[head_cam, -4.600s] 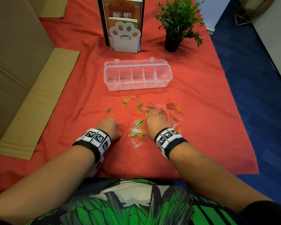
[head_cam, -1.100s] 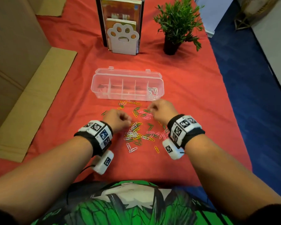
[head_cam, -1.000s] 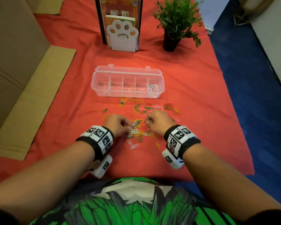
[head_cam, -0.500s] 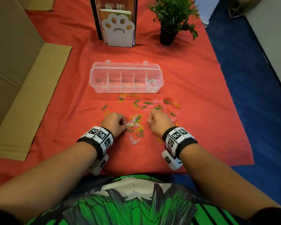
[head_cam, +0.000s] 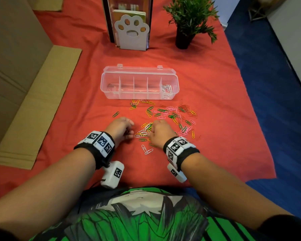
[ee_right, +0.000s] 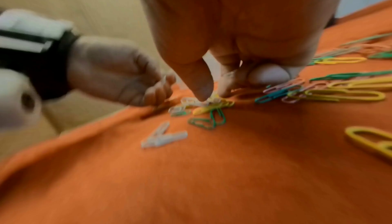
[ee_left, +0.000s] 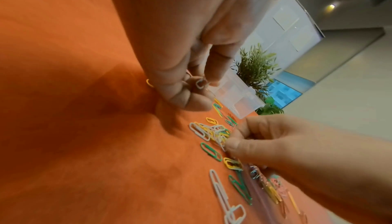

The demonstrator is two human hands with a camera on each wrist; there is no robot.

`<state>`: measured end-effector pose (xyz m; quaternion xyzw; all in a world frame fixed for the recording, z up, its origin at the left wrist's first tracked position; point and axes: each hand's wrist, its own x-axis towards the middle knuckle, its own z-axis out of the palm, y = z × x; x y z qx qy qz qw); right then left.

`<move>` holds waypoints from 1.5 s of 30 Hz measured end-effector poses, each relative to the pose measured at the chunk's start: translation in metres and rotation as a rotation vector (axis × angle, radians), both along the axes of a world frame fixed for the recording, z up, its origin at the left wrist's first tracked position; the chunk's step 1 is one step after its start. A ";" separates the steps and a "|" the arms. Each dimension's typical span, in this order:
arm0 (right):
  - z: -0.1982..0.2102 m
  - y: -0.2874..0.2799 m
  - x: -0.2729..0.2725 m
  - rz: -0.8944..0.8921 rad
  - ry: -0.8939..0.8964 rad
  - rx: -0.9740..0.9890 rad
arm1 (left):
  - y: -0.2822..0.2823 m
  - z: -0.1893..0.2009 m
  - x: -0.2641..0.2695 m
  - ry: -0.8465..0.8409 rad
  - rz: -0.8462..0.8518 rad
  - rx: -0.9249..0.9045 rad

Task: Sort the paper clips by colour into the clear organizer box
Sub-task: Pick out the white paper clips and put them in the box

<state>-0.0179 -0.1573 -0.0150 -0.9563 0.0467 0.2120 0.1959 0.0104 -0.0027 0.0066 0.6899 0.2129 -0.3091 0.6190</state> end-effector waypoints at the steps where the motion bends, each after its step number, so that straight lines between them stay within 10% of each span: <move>1: -0.002 0.003 -0.001 0.038 -0.032 -0.030 | 0.000 0.003 0.000 0.032 0.044 -0.049; 6: 0.000 -0.008 0.011 -0.008 -0.008 0.000 | -0.003 -0.004 0.000 -0.002 0.006 -0.018; 12: 0.016 -0.029 0.021 -0.421 0.093 0.655 | -0.001 -0.021 -0.005 -0.505 -0.614 0.638; 17: 0.020 -0.023 0.025 -0.679 0.206 1.098 | -0.002 -0.024 -0.006 -0.581 -0.686 0.705; 26: 0.004 -0.004 0.024 0.068 -0.065 0.245 | 0.011 -0.014 0.004 -0.409 -0.440 0.502; 34: 0.001 -0.027 0.025 0.019 -0.127 0.164 | 0.007 -0.010 0.008 -0.055 -0.134 0.017; 40: -0.008 -0.021 0.020 0.117 -0.133 0.075 | 0.007 -0.016 0.010 -0.305 -0.246 0.338; 45: 0.001 -0.035 0.024 -0.165 -0.154 0.221 | 0.003 -0.012 0.008 -0.553 -0.361 0.564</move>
